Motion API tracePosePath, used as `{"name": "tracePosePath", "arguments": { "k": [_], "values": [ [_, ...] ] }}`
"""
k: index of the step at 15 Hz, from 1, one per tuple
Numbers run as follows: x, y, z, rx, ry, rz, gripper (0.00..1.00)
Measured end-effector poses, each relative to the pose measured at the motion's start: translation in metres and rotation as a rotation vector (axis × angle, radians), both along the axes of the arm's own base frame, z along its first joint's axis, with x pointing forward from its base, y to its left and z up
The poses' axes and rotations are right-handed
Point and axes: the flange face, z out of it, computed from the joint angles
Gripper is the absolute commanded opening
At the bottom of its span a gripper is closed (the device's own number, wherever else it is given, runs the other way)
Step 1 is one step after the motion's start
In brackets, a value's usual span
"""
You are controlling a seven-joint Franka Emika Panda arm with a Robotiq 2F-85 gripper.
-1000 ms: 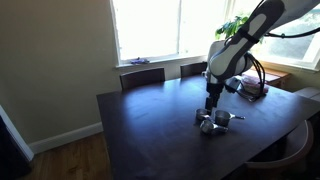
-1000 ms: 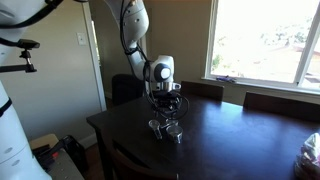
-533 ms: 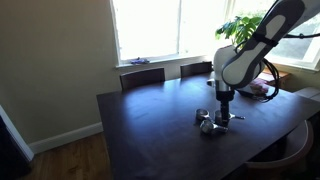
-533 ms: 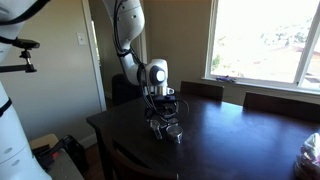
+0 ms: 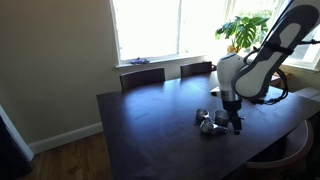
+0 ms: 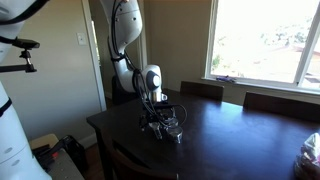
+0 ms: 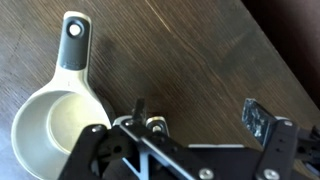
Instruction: Separate the pots
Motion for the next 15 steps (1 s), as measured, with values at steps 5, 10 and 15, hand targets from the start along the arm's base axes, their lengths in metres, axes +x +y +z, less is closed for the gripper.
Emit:
{"name": "tracePosePath", "arguments": {
  "k": [5,10,15],
  "values": [
    [-0.004,0.018,0.0,0.024,-0.011,0.077,0.92],
    [-0.001,0.045,0.005,0.06,-0.048,0.147,0.95],
    [0.005,0.05,0.016,0.068,-0.075,0.17,1.0]
  ]
}}
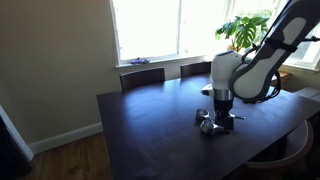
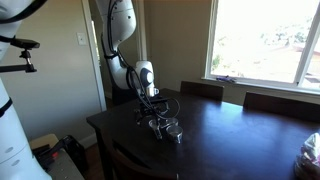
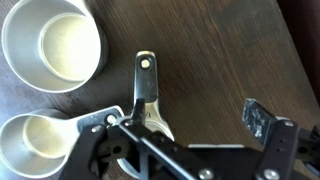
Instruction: Separate the pots
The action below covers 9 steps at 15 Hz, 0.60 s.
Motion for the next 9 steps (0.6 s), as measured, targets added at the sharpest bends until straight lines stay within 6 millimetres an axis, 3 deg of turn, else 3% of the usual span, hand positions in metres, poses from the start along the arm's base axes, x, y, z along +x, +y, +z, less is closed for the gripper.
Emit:
{"name": "tracePosePath", "arguments": {
  "k": [5,6,7,9],
  "values": [
    [0.002,0.002,-0.004,0.004,0.004,0.0,1.0],
    [0.003,0.004,-0.006,0.006,0.005,0.003,0.96],
    [0.005,0.007,-0.008,0.009,0.004,0.008,0.75],
    [0.009,0.015,-0.012,0.013,0.002,0.02,0.69]
  ]
}}
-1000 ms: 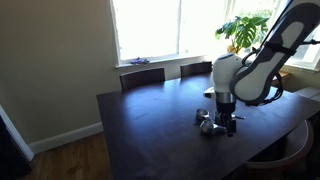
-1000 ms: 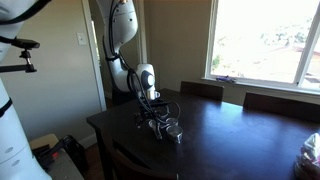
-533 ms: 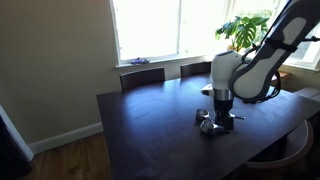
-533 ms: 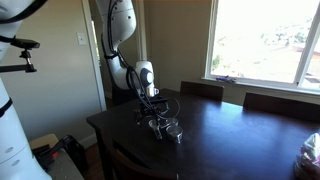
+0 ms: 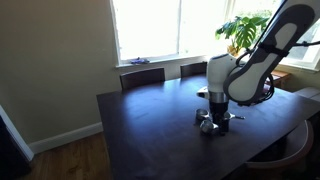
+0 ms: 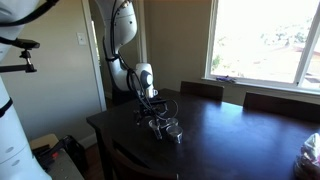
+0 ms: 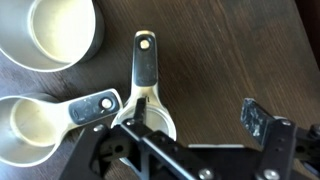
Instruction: Separate the pots
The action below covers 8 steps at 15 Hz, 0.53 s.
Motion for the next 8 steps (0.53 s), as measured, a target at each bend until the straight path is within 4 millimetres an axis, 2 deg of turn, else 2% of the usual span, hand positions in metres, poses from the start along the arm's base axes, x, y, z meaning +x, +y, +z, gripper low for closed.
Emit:
{"name": "tracePosePath", "arguments": {
  "k": [4,8],
  "values": [
    [0.011,0.014,-0.004,0.011,-0.017,0.02,0.42],
    [0.018,0.02,-0.006,0.017,-0.032,0.029,0.16]
  ]
}}
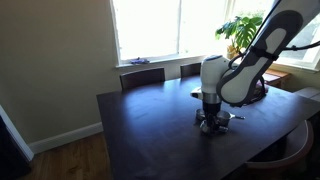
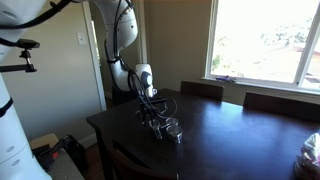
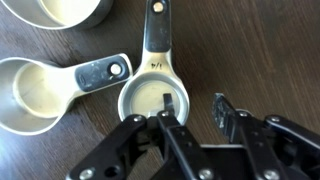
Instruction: Separate the pots
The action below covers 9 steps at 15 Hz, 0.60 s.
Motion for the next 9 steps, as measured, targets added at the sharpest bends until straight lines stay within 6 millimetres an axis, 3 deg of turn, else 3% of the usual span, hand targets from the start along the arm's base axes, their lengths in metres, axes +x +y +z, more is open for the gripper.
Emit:
{"name": "tracePosePath", "arguments": {
  "k": [4,9],
  "values": [
    [0.0048,0.0012,-0.0038,0.004,-0.005,0.0,0.03],
    [0.0081,0.0014,-0.004,0.005,-0.01,0.0,0.07]
  ]
}}
